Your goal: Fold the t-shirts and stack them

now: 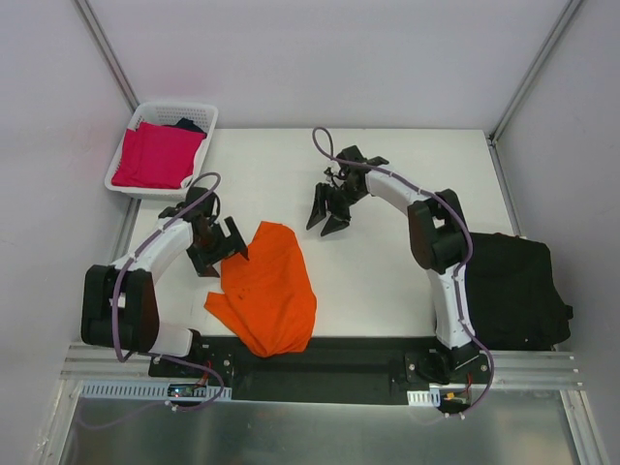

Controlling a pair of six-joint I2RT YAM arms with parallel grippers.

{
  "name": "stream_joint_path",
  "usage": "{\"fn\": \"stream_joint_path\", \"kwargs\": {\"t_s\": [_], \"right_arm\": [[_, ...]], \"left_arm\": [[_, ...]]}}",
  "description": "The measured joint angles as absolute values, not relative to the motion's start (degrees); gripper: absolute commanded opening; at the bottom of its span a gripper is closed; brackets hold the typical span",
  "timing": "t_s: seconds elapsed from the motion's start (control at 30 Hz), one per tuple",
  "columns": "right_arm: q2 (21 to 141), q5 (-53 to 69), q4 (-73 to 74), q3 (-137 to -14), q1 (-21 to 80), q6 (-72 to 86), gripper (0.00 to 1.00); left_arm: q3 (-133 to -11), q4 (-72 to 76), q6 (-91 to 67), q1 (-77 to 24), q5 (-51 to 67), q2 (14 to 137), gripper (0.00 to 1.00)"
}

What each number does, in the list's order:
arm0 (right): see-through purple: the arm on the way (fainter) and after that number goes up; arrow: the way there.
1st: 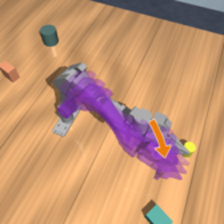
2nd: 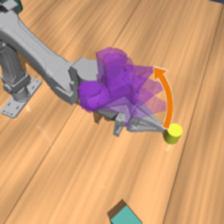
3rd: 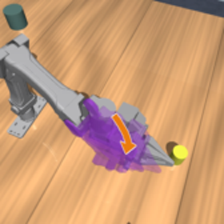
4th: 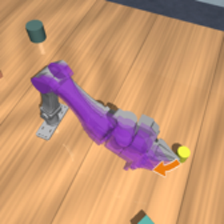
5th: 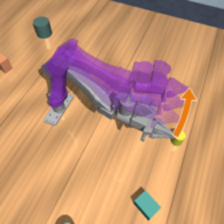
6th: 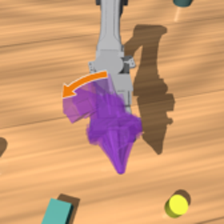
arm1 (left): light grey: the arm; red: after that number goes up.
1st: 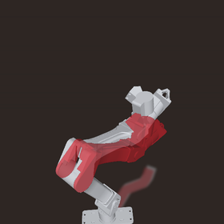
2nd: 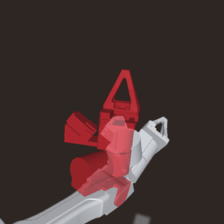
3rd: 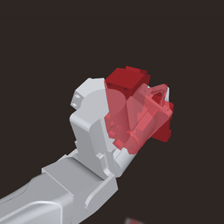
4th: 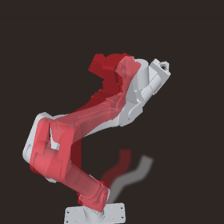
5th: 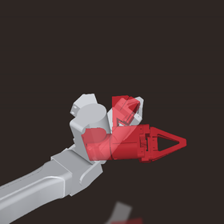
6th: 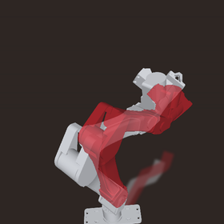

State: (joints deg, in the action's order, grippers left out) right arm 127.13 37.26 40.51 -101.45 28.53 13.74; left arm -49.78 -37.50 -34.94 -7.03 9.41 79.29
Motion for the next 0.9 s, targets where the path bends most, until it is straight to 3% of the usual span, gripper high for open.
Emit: {"fn": "stream_joint_path", "kwargs": {"t_s": [0.43, 0.8, 0.9], "right_arm": [[133.0, 41.6, 35.9, -105.3, 29.0, 17.3, 0.52], [135.5, 42.5, 37.2, -111.0, 35.7, 17.7, 0.52], [135.5, 42.5, 37.3, -111.4, 37.4, 17.6, 0.47]], "left_arm": [[-51.1, -31.6, -33.4, -5.9, 12.1, 88.6, 0.87], [-50.4, -30.6, -33.4, -5.9, 14.2, 86.9, 0.87], [-49.3, -30.5, -33.4, -5.9, 14.7, 84.8, 0.86]]}}
